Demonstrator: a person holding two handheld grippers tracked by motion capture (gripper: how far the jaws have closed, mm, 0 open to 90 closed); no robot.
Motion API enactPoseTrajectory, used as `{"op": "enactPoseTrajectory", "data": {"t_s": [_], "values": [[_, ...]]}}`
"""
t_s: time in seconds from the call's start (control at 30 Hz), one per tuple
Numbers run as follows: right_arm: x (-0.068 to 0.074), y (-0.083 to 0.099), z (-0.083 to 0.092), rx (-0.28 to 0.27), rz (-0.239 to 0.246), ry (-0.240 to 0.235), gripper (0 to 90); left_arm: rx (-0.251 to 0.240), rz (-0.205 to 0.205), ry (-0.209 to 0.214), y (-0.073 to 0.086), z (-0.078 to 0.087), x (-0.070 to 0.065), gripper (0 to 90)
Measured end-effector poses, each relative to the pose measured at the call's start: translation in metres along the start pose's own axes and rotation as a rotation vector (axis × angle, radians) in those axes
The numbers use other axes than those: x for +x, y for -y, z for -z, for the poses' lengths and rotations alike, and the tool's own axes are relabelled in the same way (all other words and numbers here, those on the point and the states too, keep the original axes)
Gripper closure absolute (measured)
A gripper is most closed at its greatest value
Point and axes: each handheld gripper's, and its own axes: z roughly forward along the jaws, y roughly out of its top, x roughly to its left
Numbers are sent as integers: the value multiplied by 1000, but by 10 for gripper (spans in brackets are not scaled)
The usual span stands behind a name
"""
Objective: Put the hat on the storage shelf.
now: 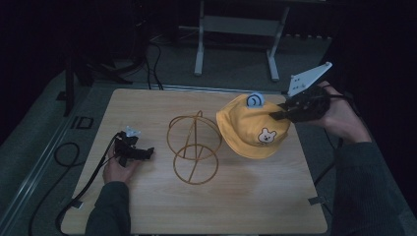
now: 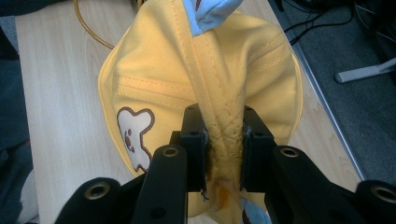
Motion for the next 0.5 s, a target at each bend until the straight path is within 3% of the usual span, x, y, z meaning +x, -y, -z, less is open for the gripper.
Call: {"op": "enactPoseTrajectory", "data": {"t_s": [0.2,0.5], "values": [[1,-5,1,-14,13,22,756,0,0,0,0,0,0,20],[3,-14,1,-29,24,8,757,0,0,0,0,0,0,20]]}}
